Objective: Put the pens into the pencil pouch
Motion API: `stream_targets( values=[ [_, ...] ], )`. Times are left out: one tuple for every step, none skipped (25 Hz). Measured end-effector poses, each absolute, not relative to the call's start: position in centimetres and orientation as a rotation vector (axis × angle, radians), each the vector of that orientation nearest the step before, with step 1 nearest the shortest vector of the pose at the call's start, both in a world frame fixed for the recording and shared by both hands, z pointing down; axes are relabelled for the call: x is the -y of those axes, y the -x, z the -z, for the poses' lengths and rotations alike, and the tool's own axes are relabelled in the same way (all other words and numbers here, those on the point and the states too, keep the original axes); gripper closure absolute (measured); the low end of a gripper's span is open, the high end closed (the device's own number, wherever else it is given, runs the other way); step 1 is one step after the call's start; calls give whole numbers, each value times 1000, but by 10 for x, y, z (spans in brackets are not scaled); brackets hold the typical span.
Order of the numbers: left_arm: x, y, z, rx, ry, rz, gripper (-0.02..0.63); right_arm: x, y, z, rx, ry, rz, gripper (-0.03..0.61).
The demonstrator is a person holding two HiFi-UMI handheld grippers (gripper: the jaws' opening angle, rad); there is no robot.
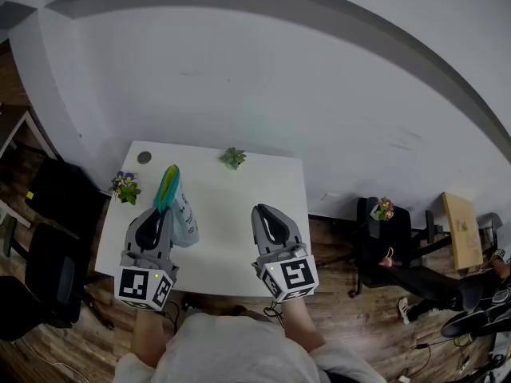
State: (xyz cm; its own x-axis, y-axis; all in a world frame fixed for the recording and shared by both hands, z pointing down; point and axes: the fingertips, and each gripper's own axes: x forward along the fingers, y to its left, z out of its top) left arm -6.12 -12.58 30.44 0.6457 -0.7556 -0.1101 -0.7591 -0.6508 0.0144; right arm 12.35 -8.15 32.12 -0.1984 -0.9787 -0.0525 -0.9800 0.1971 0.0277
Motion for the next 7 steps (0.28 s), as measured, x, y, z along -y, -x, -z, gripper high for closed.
stream_targets(
  values=[
    [126, 60, -304, -1298, 2819, -163, 554, 82, -124, -321, -2414, 1971, -84, 534],
    [126, 59, -305, -1298, 2819, -161, 554, 83, -124, -322, -2416, 1969, -84, 534],
    [126, 59, -305, -1298, 2819, -159, 554, 84, -124, -322, -2418, 1967, -84, 534],
    [127, 58, -305, -1298, 2818, -159, 554, 85, -125, -322, -2421, 1966, -85, 534],
    [127, 57, -305, -1299, 2817, -159, 554, 86, -125, -322, -2423, 1964, -86, 534],
    [128, 56, -305, -1299, 2816, -160, 554, 87, -125, -323, -2425, 1962, -87, 534],
    [129, 56, -305, -1299, 2815, -160, 554, 88, -126, -323, -2427, 1960, -88, 534]
  ],
)
